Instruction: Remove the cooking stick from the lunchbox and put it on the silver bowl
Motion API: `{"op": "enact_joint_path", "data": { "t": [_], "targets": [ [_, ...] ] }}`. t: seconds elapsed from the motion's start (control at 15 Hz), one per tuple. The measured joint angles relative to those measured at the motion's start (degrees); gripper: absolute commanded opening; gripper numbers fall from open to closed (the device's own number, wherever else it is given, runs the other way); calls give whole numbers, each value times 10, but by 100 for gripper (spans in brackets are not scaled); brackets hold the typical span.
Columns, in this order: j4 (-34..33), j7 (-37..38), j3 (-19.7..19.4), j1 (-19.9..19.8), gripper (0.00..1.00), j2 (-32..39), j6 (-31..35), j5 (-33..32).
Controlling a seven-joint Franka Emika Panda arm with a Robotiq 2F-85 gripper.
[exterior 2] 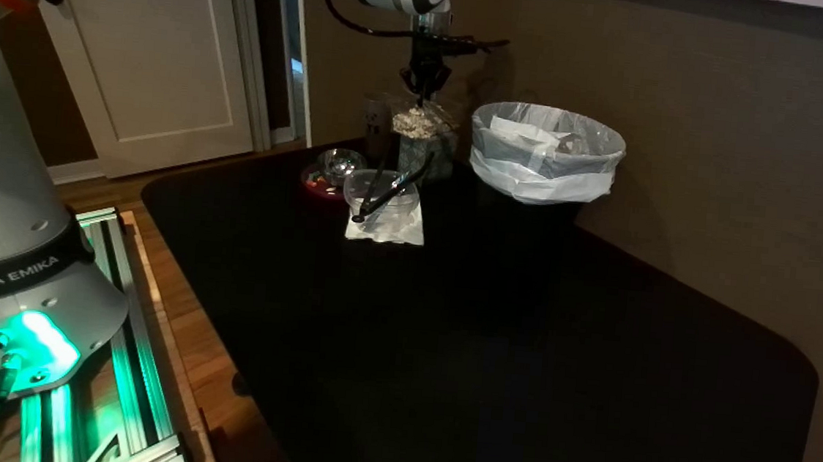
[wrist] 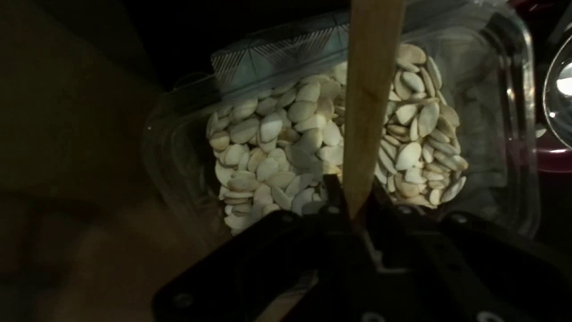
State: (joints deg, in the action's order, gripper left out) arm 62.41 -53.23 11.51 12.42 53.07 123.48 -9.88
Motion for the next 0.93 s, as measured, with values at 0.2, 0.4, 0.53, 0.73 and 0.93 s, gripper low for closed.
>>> {"op": "enact_joint_path", "data": {
  "t": [0.2,0.4,0.53,0.73,0.93],
  "targets": [
    [0,0,10,1,4,-9,-5,4],
    [16,-1,35,-3,4,-33,-40,26],
    [46,-1,51,-10,4,-63,-52,46],
    [112,0,68,-31,4,-118,-53,78],
    [187,0,80,-58,4,-172,-48,117]
  ]
}}
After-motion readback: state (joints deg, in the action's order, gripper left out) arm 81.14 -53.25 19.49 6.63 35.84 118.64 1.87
